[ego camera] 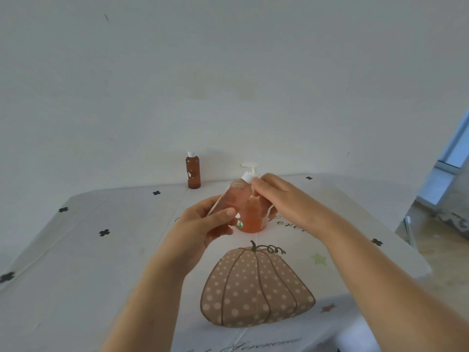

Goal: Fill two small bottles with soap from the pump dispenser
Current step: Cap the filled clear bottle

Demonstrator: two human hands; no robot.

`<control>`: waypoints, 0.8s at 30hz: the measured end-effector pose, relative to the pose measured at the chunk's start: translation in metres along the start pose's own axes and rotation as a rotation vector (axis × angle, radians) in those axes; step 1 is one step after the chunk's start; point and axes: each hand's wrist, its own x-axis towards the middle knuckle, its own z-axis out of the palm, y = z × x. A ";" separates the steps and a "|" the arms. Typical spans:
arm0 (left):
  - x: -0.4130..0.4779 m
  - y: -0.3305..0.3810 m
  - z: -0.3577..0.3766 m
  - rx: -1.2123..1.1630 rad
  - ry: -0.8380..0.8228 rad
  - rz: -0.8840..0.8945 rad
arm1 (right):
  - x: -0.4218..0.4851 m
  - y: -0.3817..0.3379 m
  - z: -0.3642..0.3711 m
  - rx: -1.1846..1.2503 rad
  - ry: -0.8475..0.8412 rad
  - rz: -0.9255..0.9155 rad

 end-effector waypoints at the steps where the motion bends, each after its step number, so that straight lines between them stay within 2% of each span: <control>1: 0.000 0.000 -0.002 0.024 -0.013 -0.007 | 0.001 -0.002 0.001 0.002 0.005 -0.024; 6: -0.005 -0.006 -0.004 0.034 -0.018 -0.052 | 0.007 -0.009 0.003 -0.129 0.015 -0.080; 9: -0.008 -0.009 -0.003 0.138 0.031 -0.014 | 0.010 -0.010 0.009 -0.191 0.025 -0.052; 12: -0.006 -0.010 -0.005 0.272 0.150 0.059 | 0.015 -0.010 0.019 -0.181 0.065 -0.014; 16: -0.007 -0.007 -0.013 0.416 0.210 0.142 | 0.026 -0.016 0.035 -0.140 0.116 0.020; 24: 0.008 -0.001 -0.056 0.542 0.306 0.064 | 0.052 -0.045 0.074 -0.066 0.120 -0.086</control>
